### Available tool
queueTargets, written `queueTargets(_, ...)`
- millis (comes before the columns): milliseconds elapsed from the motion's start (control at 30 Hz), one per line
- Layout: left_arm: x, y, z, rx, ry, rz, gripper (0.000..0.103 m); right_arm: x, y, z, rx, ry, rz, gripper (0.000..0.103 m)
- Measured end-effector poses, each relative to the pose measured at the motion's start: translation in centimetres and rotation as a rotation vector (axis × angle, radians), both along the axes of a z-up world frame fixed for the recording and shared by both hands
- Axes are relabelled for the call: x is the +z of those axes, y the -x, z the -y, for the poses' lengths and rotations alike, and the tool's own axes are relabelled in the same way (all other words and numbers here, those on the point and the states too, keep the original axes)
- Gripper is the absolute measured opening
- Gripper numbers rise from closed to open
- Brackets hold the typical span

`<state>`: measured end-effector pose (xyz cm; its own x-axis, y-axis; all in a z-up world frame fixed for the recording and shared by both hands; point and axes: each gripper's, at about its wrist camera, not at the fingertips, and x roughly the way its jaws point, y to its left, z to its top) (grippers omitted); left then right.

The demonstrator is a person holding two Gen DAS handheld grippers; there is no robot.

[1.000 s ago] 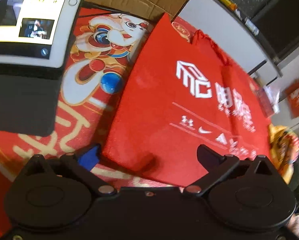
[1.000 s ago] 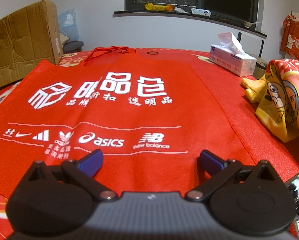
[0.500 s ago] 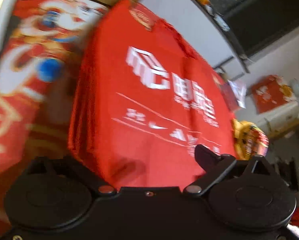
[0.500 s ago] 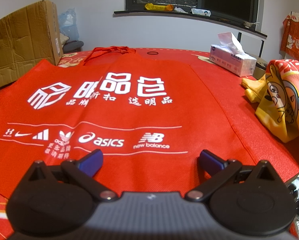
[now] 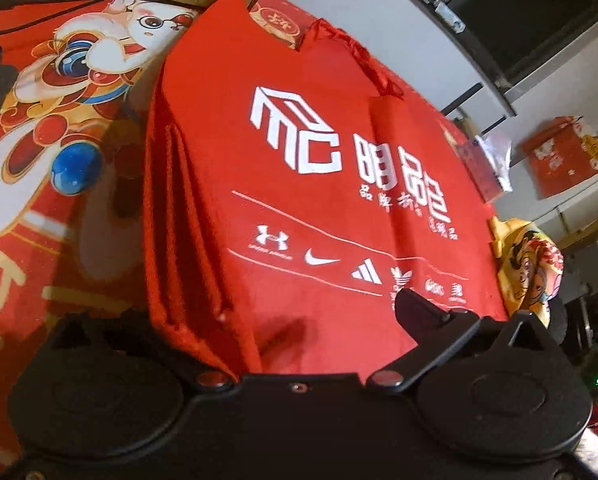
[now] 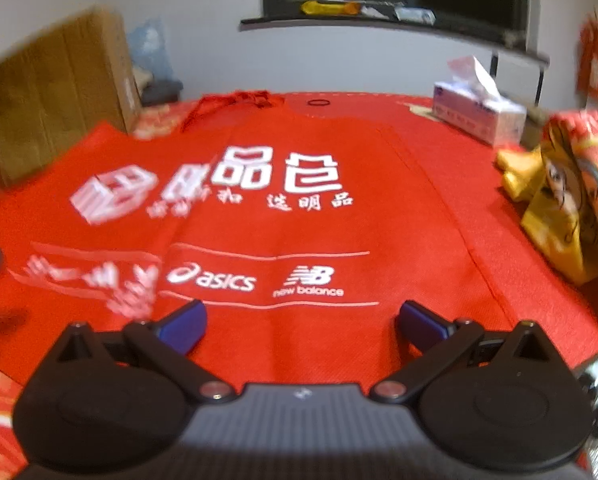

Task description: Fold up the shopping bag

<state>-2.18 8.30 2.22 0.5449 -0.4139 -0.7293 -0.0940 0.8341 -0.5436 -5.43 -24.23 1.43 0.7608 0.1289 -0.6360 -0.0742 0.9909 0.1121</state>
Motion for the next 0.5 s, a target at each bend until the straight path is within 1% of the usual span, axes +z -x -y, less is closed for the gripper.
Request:
queueTargets(67, 0.2, -0.2, 0.2, 0.014, -0.020, -0.017, 0.102, 1.3, 0.4, 1.8, -0.028, -0.160, -0.015, 0.102)
queueTargets(100, 0.3, -0.2, 0.5, 0.028, -0.035, -0.025, 0.102, 2.0, 0.6, 2.9, -0.036, -0.283, -0.036, 0.102)
queueTargets(167, 0.4, -0.2, 1.0, 0.051, -0.066, -0.030, 0.102, 2.7, 1.3, 4.5, -0.043, -0.481, -0.081, 0.102)
queueTargets(233, 0.4, -0.1, 1.4, 0.061, -0.093, -0.025, 0.102, 2.8, 2.2, 5.1, -0.041, -0.640, -0.139, 0.102)
queueTargets(267, 0.4, -0.1, 1.7, 0.061, -0.111, -0.019, 0.102, 2.7, 2.6, 5.1, -0.032, -0.692, -0.171, 0.102)
queueTargets(300, 0.5, 0.0, 1.9, 0.060, -0.133, -0.016, 0.102, 2.4, 3.1, 4.9, -0.027, -0.735, -0.206, 0.102)
queueTargets(367, 0.6, -0.1, 2.4, 0.061, -0.199, -0.017, 0.102, 1.7, 3.9, 4.2, -0.021, -0.770, -0.257, 0.102)
queueTargets(433, 0.7, -0.2, 2.8, 0.063, -0.264, -0.024, 0.102, 1.1, 4.5, 3.4, -0.015, -0.764, -0.293, 0.102)
queueTargets(500, 0.7, -0.2, 3.0, 0.059, -0.331, -0.033, 0.102, 0.7, 4.9, 2.7, -0.017, -0.752, -0.304, 0.102)
